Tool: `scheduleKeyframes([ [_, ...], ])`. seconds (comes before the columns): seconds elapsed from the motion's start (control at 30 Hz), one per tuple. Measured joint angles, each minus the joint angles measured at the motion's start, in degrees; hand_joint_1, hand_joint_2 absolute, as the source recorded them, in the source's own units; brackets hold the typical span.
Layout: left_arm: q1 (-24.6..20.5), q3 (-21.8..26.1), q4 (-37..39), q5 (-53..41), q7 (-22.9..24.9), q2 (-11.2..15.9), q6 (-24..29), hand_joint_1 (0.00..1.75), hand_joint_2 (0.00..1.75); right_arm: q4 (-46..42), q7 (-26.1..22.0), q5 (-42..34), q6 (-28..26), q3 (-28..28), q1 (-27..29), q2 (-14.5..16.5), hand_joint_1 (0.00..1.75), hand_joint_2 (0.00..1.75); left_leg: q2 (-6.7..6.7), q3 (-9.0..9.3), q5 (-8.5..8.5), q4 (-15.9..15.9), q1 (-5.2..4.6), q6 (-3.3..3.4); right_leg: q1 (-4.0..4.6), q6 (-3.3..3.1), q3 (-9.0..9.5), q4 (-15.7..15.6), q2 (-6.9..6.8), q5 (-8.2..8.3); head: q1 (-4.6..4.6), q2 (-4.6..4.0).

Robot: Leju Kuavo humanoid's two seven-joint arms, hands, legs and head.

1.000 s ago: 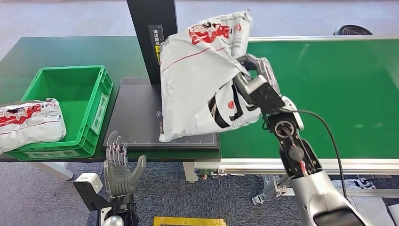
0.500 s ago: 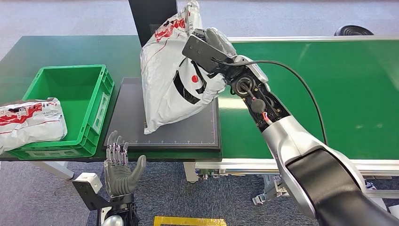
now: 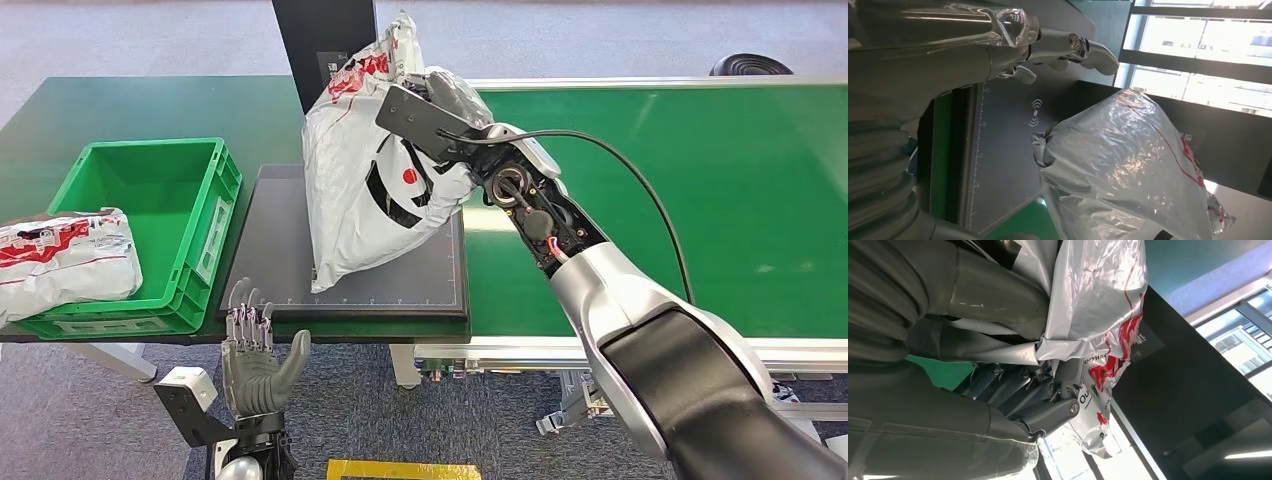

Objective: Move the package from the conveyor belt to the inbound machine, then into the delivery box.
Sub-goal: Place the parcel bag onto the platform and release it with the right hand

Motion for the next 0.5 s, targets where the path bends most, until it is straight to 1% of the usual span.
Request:
scheduleKeyframes([
  [0.03, 0.0, 0.1, 0.0, 0.0, 0.0, 0.0, 0.0, 0.0, 1.75, 0.2, 0.0, 0.0, -0.1, 0.1, 0.0, 0.1, 1.75, 1.75, 0.0, 0.0, 0.0, 0.0, 0.0, 0.0, 0.0, 0.0, 0.0, 0.0, 0.0, 0.0, 0.01, 0.0],
  [0.17, 0.0, 0.2, 0.0, -0.2, 0.0, 0.0, -0.2, 0.0, 1.75, 0.9, -0.3, 0.0, -0.7, 0.3, 0.4, 0.1, 0.0, 1.75, 0.0, -0.01, 0.0, 0.0, 0.0, 0.0, 0.0, 0.0, 0.0, 0.0, 0.0, 0.0, 0.01, 0.0],
  [0.5, 0.1, 0.3, 0.1, -0.3, 0.0, -0.1, -0.5, 0.0, 1.75, 2.3, 0.3, 0.2, -1.5, 0.4, 0.9, -0.1, 0.0, 1.75, 0.0, 0.01, 0.0, 0.0, 0.0, 0.0, 0.0, 0.0, 0.0, 0.0, 0.0, 0.0, 0.0, 0.0],
])
